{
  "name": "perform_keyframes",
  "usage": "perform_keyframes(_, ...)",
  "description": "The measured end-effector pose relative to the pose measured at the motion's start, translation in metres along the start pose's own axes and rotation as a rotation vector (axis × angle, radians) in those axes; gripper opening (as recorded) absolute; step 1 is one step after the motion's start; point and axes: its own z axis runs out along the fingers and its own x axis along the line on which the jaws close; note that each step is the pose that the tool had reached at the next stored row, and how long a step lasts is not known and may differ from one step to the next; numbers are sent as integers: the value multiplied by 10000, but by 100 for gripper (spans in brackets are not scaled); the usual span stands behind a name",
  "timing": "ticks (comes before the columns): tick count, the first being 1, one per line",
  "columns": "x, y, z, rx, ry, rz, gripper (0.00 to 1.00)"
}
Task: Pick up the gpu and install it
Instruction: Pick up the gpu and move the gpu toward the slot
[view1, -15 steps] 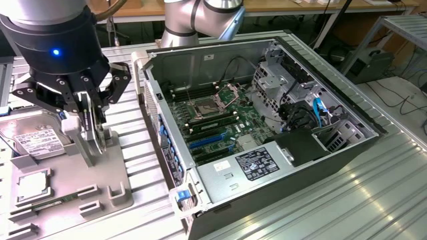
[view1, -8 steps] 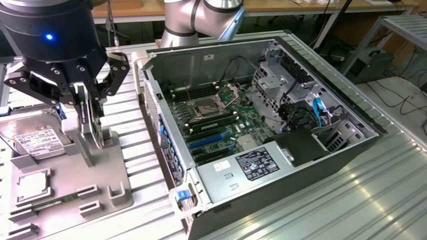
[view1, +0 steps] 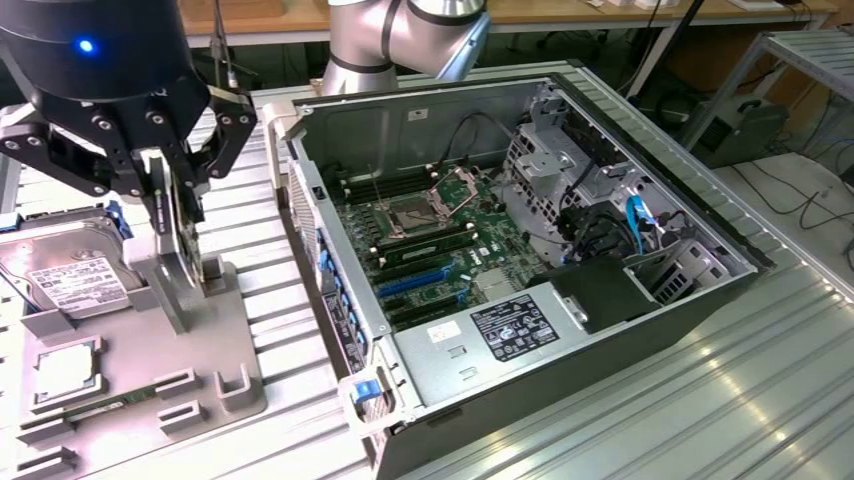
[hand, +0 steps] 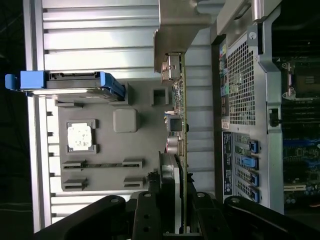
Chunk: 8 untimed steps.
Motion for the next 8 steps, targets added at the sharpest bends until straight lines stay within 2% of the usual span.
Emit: perform_keyframes(8, -2, 8, -152, 0, 1, 0, 28)
